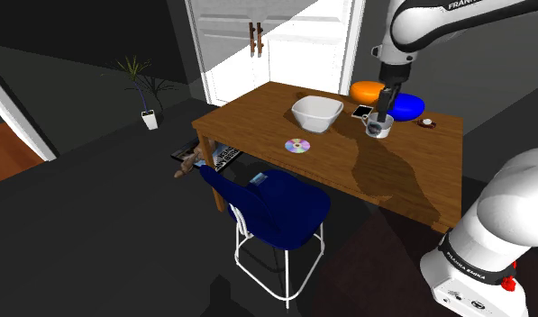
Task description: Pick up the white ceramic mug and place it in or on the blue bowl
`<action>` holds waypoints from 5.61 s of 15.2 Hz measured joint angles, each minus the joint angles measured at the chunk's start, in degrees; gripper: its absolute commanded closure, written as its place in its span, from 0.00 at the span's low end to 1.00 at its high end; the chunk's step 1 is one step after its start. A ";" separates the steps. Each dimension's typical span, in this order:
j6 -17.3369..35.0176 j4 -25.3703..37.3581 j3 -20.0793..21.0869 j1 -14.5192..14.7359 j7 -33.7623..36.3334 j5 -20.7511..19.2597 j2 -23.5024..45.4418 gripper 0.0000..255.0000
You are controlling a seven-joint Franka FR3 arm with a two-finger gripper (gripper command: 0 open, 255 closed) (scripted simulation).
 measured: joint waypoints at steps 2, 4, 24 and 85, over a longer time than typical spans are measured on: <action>3.57 0.05 -1.80 -0.45 -1.47 -0.47 2.96 0.00; 6.81 1.41 -4.08 -0.98 -3.71 -0.74 6.78 0.00; 27.84 19.93 -15.36 -6.16 -29.31 17.64 43.97 0.00; 5.49 41.84 -18.67 -9.48 -33.24 16.84 43.63 1.00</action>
